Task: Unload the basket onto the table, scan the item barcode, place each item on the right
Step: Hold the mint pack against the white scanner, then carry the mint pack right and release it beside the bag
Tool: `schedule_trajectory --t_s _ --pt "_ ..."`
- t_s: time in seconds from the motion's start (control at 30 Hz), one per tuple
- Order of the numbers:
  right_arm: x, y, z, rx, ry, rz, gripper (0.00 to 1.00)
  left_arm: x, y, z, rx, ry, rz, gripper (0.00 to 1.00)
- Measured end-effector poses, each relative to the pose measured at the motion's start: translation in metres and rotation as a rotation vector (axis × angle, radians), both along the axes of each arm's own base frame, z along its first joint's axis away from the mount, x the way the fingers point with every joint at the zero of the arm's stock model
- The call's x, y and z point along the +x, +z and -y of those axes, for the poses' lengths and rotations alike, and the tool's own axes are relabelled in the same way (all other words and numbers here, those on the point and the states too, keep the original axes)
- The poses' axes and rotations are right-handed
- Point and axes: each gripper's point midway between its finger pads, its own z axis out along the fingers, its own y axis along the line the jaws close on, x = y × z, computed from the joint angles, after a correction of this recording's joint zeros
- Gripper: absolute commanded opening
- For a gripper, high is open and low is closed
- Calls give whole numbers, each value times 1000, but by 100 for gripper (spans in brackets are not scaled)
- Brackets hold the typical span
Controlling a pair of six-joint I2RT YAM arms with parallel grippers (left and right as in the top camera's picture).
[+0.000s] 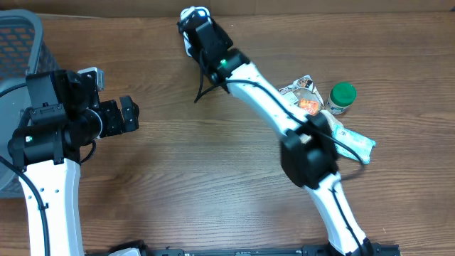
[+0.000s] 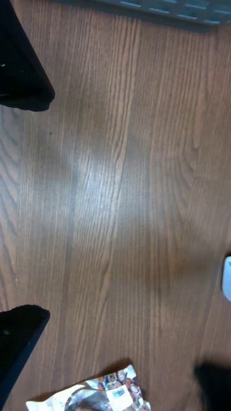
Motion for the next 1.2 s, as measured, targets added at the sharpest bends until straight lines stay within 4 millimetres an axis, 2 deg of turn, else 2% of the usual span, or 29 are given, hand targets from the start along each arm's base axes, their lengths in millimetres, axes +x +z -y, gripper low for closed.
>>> schedule_trajectory --t_s 0.07,0.1,0.2,0.27,0.33,0.43,0.53,0.67,0.83,0.87,0.93,1.0,1.07,1.1,1.2 --pt "-30 38 21 55 -71 -69 4 0 0 0 0 0 0 100" --pt "-39 55 29 81 -96 -74 4 0 0 0 0 0 0 100" --pt "-85 110 76 158 -220 -143 4 0 0 0 0 0 0 100" --pt "-112 133 115 195 -321 -188 6 0 0 0 0 0 1 100" --pt "-127 137 148 208 -424 -235 6 0 0 0 1 0 1 100" --pt "-137 114 189 195 -580 -335 7 0 0 0 0 0 1 100" --pt "-143 72 222 149 -708 -458 8 0 0 0 0 0 1 99" --pt "-154 27 251 117 -821 -587 8 0 0 0 0 0 1 99" --pt "-169 -14 280 126 -922 -710 8 0 0 0 1 0 1 100" --pt "-174 -21 285 123 -939 -734 11 0 0 0 0 0 1 100" --pt "-183 -34 293 121 -976 -776 34 0 0 0 0 0 1 100" --pt "-191 -45 298 108 -989 -811 46 0 0 0 0 0 1 99" --pt "-194 -51 298 108 -997 -825 53 0 0 0 0 0 1 100" --pt "-195 -53 298 108 -997 -831 61 0 0 0 0 0 1 100" --pt "-193 -57 296 120 -994 -830 74 0 0 0 0 0 1 100"
